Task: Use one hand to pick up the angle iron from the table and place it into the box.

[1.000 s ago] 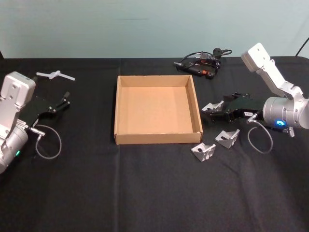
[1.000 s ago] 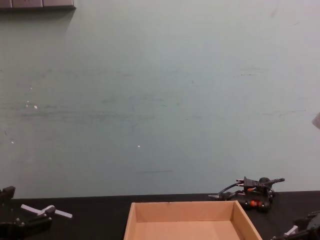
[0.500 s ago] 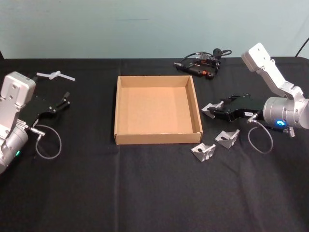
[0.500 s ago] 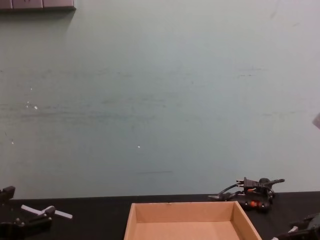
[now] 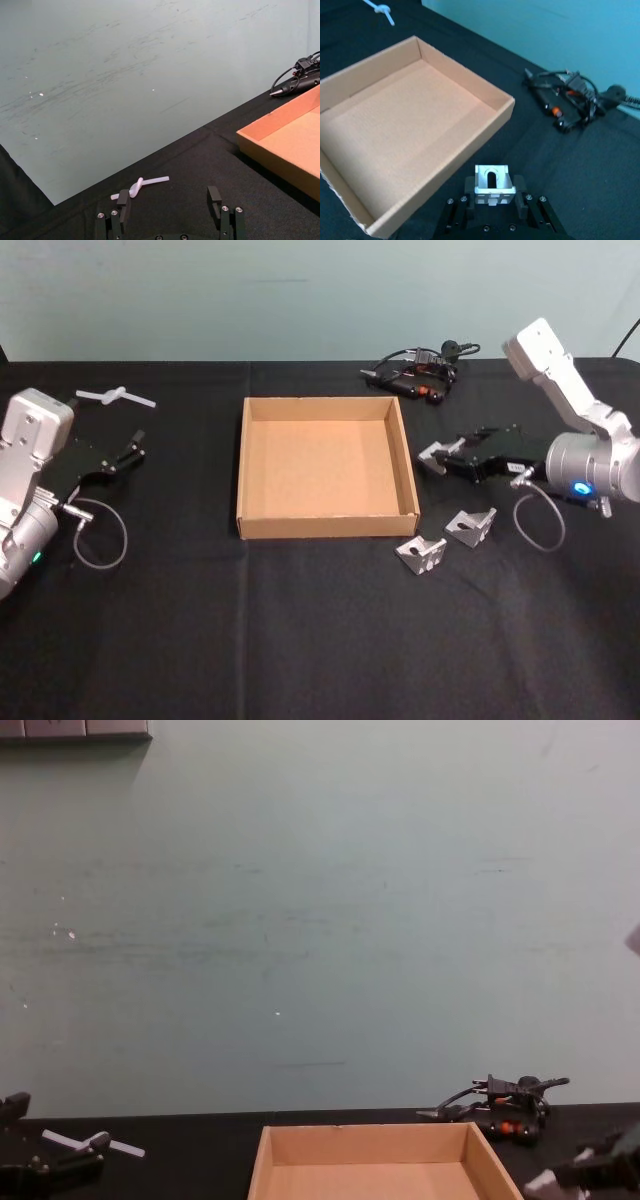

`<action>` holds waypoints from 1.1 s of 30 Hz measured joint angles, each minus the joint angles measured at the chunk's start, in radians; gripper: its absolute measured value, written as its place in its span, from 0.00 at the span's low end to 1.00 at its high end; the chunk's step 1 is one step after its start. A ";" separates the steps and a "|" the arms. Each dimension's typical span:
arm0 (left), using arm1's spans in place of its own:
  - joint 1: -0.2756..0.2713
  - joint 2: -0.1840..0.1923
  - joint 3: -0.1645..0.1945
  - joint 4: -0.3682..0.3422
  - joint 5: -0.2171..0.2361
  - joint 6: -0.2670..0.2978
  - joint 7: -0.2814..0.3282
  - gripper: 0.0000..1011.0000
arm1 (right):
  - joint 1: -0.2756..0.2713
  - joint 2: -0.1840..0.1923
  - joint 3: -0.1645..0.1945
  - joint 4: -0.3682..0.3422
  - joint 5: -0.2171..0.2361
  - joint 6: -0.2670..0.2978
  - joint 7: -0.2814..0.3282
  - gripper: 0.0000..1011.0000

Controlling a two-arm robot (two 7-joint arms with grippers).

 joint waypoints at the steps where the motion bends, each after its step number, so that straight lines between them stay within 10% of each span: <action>1: 0.000 0.000 0.000 0.000 0.000 0.000 0.000 0.99 | 0.000 0.001 0.001 -0.006 -0.001 0.002 0.000 0.45; 15: 0.000 0.000 0.000 0.000 0.000 0.000 0.000 0.99 | 0.065 0.008 -0.010 -0.133 -0.036 0.076 0.005 0.45; 33: 0.000 0.000 0.000 0.000 0.000 0.000 0.000 0.99 | 0.236 -0.207 -0.155 0.077 -0.125 0.061 0.040 0.45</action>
